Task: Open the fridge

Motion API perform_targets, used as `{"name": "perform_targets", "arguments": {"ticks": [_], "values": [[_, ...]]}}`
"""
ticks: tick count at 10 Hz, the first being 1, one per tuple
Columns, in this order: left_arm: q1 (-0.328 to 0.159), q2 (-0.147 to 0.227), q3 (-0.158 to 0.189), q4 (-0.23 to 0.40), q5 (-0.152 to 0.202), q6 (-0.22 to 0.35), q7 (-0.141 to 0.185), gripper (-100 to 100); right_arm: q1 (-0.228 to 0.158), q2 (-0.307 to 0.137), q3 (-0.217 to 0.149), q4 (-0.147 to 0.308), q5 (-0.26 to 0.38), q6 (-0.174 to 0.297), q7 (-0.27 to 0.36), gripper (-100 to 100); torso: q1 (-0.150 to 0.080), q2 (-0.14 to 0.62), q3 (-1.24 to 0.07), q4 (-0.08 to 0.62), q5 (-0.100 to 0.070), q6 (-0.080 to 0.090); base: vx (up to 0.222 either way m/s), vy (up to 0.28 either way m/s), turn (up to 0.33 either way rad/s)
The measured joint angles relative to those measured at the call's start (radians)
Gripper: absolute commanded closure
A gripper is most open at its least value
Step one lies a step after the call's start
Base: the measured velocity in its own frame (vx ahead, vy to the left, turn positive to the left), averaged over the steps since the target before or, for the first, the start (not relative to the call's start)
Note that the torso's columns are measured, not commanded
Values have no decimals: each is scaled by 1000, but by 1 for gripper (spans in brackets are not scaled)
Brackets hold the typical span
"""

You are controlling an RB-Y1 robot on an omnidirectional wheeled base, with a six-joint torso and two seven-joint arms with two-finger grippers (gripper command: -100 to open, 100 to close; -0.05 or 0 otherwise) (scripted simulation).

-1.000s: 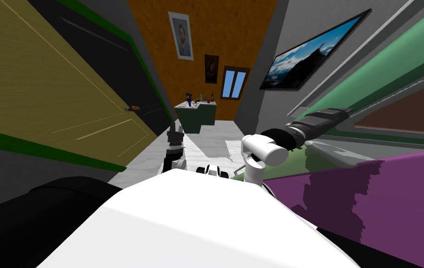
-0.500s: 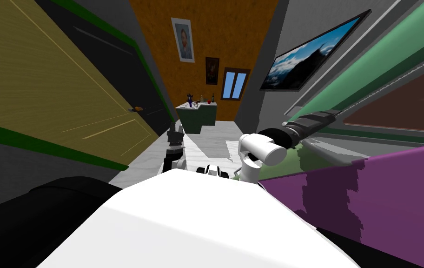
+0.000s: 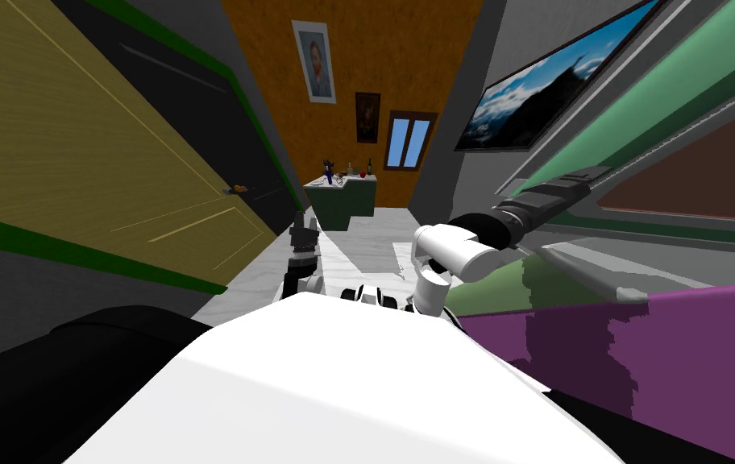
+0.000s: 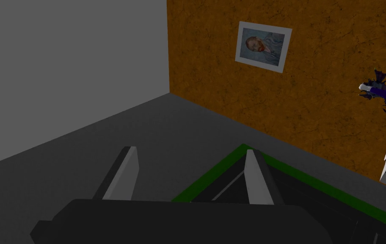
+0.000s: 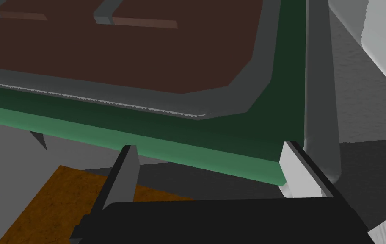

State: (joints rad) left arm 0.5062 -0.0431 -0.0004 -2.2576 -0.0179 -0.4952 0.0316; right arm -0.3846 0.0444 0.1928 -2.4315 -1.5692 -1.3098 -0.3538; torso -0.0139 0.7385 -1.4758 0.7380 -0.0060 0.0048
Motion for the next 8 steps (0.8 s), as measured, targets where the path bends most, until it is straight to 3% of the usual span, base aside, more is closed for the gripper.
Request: {"name": "perform_targets", "arguments": {"ticks": [4, 5, 8], "values": [[0, 0, 0, 0, 0, 0, 0, 0, 72, -12, -2, -11, 1, -9, -64, 100, 16, 0, 0, 0, 7, -5, -21, -4, -15], [0, 0, 0, 0, 0, 0, 0, 0, 74, -12, -2, -11, 1, -10, -68, -100, 16, -2, -1, 0, 7, -5, 9, 1, -8], [0, 0, 0, 0, 0, 0, 0, 0, 56, -98, -10, -10, 1, -19, -55, -100, 13, -2, -1, -1, 6, -5, 39, 3, -13]]}}
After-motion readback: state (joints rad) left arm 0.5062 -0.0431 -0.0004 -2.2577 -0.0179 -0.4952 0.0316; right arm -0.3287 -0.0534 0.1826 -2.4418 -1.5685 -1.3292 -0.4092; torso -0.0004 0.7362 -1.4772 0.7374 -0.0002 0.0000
